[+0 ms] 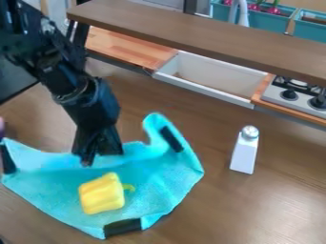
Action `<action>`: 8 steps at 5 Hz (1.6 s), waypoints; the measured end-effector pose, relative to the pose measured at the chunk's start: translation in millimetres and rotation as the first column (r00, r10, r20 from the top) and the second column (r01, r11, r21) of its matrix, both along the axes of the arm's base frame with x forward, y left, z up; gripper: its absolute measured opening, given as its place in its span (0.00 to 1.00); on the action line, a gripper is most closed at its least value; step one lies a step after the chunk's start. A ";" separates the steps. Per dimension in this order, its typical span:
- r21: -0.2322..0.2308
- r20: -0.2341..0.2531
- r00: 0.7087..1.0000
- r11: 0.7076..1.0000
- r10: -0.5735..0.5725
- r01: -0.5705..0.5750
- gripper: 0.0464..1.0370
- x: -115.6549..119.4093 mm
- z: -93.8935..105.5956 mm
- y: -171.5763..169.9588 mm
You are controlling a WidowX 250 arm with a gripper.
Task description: Fold the blue on the top right of the cloth
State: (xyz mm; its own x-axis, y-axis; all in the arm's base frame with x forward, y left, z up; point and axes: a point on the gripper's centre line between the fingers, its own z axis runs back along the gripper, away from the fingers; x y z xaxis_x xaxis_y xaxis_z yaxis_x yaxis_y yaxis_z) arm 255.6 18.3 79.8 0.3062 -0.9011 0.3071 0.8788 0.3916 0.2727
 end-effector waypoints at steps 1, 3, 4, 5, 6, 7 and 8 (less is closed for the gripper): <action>0.020 0.001 1.000 1.000 -0.014 0.014 0.00 -11.7 -2.3 -11.4; 0.088 -0.018 0.999 0.995 -0.051 0.052 0.02 -32.8 -24.7 -34.0; 0.082 -0.077 0.996 0.996 -0.038 0.044 0.19 -34.7 -42.7 -37.6; -0.001 -0.176 0.980 0.996 -0.089 0.090 0.42 -36.0 -57.0 -42.6; -0.144 -0.236 0.958 0.981 -0.161 0.129 0.73 -31.4 -54.1 -43.7; -0.213 -0.231 0.950 0.964 -0.209 0.160 0.96 -34.0 -41.8 -44.8; -0.226 -0.148 0.967 0.959 -0.209 0.173 0.96 -36.7 -11.1 -36.8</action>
